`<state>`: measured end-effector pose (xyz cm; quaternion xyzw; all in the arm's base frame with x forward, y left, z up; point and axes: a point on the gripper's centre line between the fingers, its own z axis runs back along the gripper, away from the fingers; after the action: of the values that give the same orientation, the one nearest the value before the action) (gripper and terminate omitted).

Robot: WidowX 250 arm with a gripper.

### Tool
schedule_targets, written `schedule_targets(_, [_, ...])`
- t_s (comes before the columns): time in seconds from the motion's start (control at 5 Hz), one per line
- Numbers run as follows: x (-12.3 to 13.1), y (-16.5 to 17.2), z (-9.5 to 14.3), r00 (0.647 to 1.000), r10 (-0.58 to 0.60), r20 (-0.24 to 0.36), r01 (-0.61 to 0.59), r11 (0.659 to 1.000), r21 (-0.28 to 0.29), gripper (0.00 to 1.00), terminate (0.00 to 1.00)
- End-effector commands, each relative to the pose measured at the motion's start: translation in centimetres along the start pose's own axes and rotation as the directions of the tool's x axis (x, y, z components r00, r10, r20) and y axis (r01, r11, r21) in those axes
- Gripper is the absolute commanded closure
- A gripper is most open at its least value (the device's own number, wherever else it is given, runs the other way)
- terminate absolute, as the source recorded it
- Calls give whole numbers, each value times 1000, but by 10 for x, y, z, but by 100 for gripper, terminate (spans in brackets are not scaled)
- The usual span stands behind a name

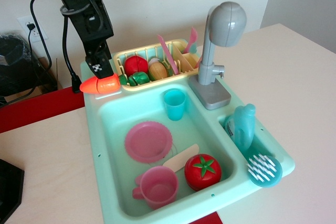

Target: Put carrot on plate

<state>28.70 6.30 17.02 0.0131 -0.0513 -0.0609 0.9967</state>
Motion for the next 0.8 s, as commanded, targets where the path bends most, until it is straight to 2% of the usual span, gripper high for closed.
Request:
schedule_targets(0.0, [0, 0, 0, 1000, 0, 0, 0, 1000, 0, 0, 0])
schedule_targets(0.6, [-1, -5, -39, 994, -15, -109, 15, 1000, -2, 0, 0])
